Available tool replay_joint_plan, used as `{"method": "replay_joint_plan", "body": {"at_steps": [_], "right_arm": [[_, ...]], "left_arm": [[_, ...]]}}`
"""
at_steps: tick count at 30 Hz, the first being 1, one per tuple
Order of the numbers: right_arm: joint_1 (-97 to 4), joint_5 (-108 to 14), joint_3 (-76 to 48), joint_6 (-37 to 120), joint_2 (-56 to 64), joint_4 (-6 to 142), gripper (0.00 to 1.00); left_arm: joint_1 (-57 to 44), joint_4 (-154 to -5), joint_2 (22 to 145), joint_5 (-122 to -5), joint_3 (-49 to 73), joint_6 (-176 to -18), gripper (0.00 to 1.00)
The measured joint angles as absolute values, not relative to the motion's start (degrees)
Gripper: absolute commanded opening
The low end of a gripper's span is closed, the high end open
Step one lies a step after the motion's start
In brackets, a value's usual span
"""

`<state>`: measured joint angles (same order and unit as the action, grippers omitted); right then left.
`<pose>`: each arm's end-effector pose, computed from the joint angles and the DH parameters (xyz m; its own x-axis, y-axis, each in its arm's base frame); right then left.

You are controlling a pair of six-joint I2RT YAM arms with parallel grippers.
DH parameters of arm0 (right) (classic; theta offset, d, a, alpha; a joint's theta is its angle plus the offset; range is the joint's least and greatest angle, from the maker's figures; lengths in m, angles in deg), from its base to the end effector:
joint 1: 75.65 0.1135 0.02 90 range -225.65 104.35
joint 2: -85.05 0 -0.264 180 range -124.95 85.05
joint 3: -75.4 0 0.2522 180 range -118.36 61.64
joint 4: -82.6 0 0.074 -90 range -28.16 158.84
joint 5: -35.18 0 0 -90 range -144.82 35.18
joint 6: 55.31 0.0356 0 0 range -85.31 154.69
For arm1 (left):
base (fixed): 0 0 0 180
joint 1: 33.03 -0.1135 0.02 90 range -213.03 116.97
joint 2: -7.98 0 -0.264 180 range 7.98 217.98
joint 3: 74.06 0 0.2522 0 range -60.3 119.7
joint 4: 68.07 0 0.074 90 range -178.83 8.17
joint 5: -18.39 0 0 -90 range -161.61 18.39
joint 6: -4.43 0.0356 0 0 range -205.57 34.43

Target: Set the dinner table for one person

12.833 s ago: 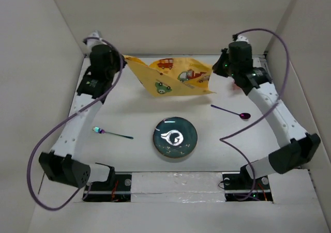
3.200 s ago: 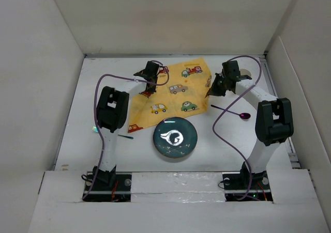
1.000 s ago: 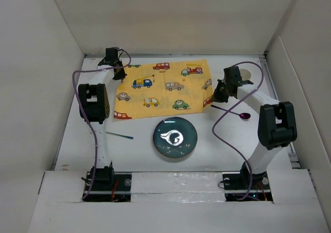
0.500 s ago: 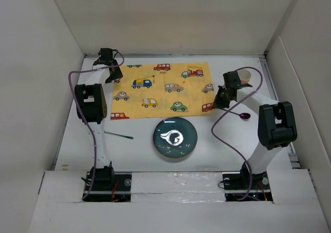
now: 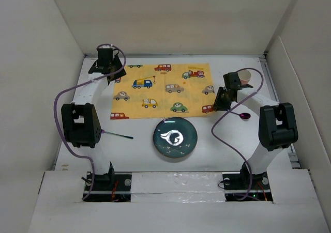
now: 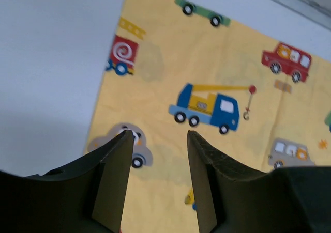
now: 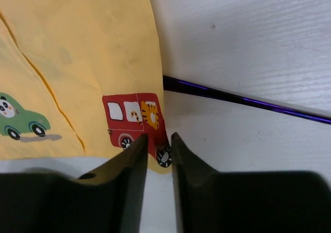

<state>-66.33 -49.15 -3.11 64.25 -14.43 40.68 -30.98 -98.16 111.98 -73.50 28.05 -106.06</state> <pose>0.3437 0.0600 0.1862 -0.8655 0.3555 -0.3530 0.2545 0.9189 0.3013 0.4286 -0.0142 0.3033 -0.4985 -0.3322 -0.8007 -0.1780 0.9432 -0.2806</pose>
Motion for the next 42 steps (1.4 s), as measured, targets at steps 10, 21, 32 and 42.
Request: {"method": "replay_joint_plan", "body": {"at_steps": [10, 21, 32, 42], "right_arm": [[-66.05, -49.45, -0.7, 63.64, 1.55, 39.54, 0.0], [-56.23, -30.98, 26.9, 69.19, 17.63, 49.29, 0.74], [-48.19, -23.49, 30.38, 78.59, 0.74, 68.85, 0.48], [-46.99, -21.37, 29.63, 82.59, 2.07, 70.97, 0.0]], "left_arm": [[-28.27, -97.62, 98.39, -61.98, 11.66, -107.98, 0.0], [-14.33, -94.95, 75.9, -56.26, 6.55, -109.77, 0.09], [-15.09, -97.14, 74.8, -55.08, 4.91, -109.86, 0.3], [-15.09, -101.82, 72.79, -57.06, 6.31, -107.2, 0.32]]}}
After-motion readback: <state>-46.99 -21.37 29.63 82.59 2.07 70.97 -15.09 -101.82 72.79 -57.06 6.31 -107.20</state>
